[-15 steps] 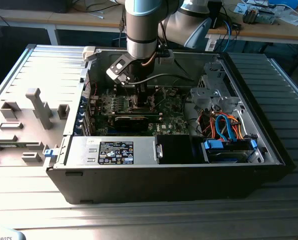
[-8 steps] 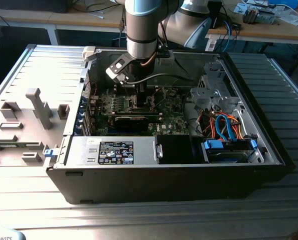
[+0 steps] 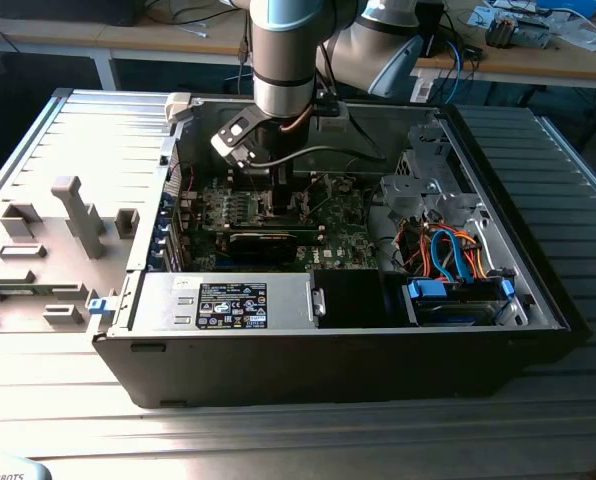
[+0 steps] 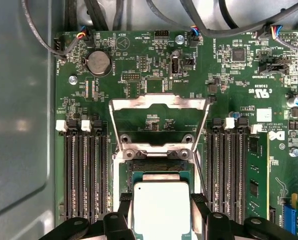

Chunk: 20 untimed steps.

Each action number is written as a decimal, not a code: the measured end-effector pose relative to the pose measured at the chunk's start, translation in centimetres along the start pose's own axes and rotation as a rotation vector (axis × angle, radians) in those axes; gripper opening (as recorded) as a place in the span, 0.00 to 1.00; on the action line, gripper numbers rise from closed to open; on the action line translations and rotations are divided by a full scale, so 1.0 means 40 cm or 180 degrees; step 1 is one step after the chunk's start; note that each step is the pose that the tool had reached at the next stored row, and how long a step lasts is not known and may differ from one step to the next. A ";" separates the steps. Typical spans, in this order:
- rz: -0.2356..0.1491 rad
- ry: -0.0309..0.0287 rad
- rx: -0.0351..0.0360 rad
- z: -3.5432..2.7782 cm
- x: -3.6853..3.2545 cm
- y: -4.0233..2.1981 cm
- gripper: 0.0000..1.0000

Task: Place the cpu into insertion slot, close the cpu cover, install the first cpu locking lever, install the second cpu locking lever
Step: 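Place the cpu into insertion slot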

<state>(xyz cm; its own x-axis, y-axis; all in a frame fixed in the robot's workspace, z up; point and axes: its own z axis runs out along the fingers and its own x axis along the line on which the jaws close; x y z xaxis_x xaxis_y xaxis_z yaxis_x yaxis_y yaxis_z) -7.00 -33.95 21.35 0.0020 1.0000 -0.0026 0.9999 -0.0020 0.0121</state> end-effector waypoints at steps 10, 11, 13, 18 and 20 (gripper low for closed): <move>0.0135 -0.0012 0.0000 0.000 0.000 0.000 0.55; 0.0145 -0.0013 0.0001 0.000 0.000 0.000 0.55; 0.0176 -0.0013 0.0001 0.000 0.000 0.000 0.55; 0.0254 -0.0014 0.0001 0.000 0.000 0.000 0.55; 0.0283 -0.0014 0.0001 0.000 0.000 0.000 0.55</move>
<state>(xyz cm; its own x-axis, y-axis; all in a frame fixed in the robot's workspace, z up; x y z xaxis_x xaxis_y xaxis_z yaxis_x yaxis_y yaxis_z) -7.00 -33.95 21.33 0.0908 0.9959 -0.0060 0.9958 -0.0907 0.0121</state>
